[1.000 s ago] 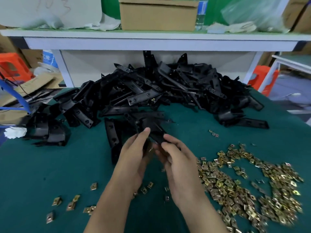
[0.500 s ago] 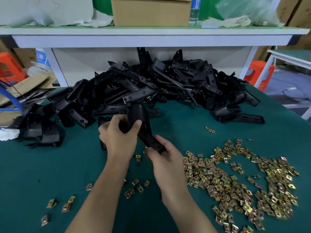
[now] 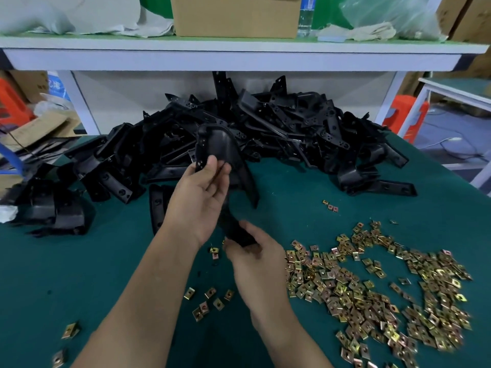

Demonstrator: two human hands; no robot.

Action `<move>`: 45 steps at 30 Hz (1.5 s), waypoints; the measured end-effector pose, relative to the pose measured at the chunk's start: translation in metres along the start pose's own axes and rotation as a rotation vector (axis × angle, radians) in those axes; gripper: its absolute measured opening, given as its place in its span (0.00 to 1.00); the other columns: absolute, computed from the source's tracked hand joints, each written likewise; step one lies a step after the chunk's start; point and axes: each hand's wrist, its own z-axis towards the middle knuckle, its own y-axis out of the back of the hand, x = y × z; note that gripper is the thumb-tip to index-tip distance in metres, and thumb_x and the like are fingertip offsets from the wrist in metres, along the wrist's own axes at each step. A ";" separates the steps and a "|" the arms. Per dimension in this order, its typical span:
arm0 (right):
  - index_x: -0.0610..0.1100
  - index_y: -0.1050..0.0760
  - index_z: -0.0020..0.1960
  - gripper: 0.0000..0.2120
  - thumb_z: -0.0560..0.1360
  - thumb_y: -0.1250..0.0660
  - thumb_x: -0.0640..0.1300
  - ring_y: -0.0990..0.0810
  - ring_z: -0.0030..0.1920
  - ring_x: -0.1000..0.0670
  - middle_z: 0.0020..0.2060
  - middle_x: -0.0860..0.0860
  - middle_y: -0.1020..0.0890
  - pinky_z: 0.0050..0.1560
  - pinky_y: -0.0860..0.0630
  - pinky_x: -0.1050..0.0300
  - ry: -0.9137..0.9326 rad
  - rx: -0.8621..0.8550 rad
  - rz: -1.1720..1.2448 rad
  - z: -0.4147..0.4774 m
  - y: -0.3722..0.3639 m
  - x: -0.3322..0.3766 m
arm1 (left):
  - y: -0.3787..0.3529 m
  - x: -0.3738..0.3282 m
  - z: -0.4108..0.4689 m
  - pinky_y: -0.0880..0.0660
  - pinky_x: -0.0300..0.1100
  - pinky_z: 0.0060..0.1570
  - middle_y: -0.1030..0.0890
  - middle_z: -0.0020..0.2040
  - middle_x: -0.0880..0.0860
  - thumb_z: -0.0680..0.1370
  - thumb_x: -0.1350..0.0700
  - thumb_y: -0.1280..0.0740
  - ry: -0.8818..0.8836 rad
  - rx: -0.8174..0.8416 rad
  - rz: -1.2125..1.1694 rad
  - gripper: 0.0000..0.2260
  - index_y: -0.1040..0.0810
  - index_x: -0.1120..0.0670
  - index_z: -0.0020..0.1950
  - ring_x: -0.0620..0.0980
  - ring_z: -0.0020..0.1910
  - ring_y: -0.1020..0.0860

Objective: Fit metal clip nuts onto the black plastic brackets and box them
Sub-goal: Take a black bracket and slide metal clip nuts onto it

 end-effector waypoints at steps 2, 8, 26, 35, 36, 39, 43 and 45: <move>0.50 0.22 0.60 0.15 0.75 0.29 0.39 0.18 0.37 0.56 0.36 0.46 0.15 0.45 0.20 0.60 -0.078 0.011 0.054 0.000 -0.002 -0.002 | -0.005 -0.002 0.000 0.19 0.37 0.48 0.15 0.47 0.55 0.76 0.63 0.29 0.049 0.036 -0.165 0.04 0.19 0.60 0.51 0.49 0.49 0.15; 0.57 0.20 0.56 0.16 0.75 0.27 0.40 0.17 0.43 0.58 0.41 0.58 0.14 0.41 0.26 0.71 -0.083 -0.014 0.055 -0.014 0.001 -0.004 | -0.008 -0.013 0.016 0.18 0.41 0.54 0.23 0.70 0.62 0.78 0.64 0.30 -0.034 -0.134 -0.160 0.28 0.34 0.63 0.76 0.52 0.63 0.20; 0.73 0.32 0.66 0.29 0.71 0.24 0.54 0.19 0.48 0.63 0.54 0.65 0.21 0.52 0.23 0.62 -0.037 0.225 -0.768 -0.021 0.121 0.046 | 0.040 0.036 -0.008 0.19 0.41 0.44 0.19 0.51 0.56 0.76 0.55 0.29 0.072 0.027 -0.002 0.17 0.21 0.57 0.64 0.50 0.44 0.17; 0.59 0.22 0.60 0.13 0.76 0.28 0.55 0.26 0.62 0.55 0.56 0.61 0.23 0.61 0.29 0.60 -0.020 0.185 -1.328 0.043 0.139 0.026 | 0.033 0.047 -0.013 0.20 0.38 0.37 0.18 0.44 0.56 0.75 0.58 0.26 0.328 0.180 -0.062 0.10 0.15 0.53 0.56 0.50 0.38 0.20; 0.61 0.21 0.51 0.06 0.75 0.27 0.53 0.23 0.54 0.60 0.49 0.64 0.22 0.51 0.29 0.67 0.000 0.177 -1.297 0.044 0.139 0.025 | 0.034 0.050 -0.014 0.20 0.39 0.40 0.20 0.46 0.57 0.75 0.57 0.26 0.326 0.204 -0.040 0.10 0.16 0.53 0.56 0.50 0.39 0.21; 0.59 0.21 0.41 0.07 0.75 0.26 0.49 0.23 0.42 0.66 0.40 0.64 0.19 0.36 0.32 0.73 0.025 0.156 -1.234 0.050 0.142 0.018 | 0.036 0.059 -0.017 0.19 0.39 0.44 0.21 0.49 0.55 0.72 0.57 0.25 0.331 0.243 0.005 0.11 0.16 0.53 0.54 0.49 0.41 0.21; 0.58 0.20 0.44 0.07 0.78 0.30 0.46 0.21 0.46 0.62 0.44 0.63 0.18 0.44 0.28 0.67 0.040 0.126 -1.169 0.052 0.142 0.016 | 0.037 0.065 -0.018 0.19 0.39 0.42 0.19 0.44 0.52 0.69 0.58 0.24 0.338 0.259 0.042 0.11 0.15 0.54 0.51 0.48 0.40 0.20; 0.58 0.20 0.46 0.07 0.80 0.32 0.47 0.20 0.47 0.61 0.43 0.63 0.17 0.47 0.26 0.61 0.095 0.075 -1.101 0.051 0.143 0.019 | 0.037 0.067 -0.019 0.20 0.38 0.41 0.19 0.43 0.52 0.72 0.58 0.26 0.374 0.296 0.031 0.10 0.16 0.54 0.52 0.47 0.38 0.21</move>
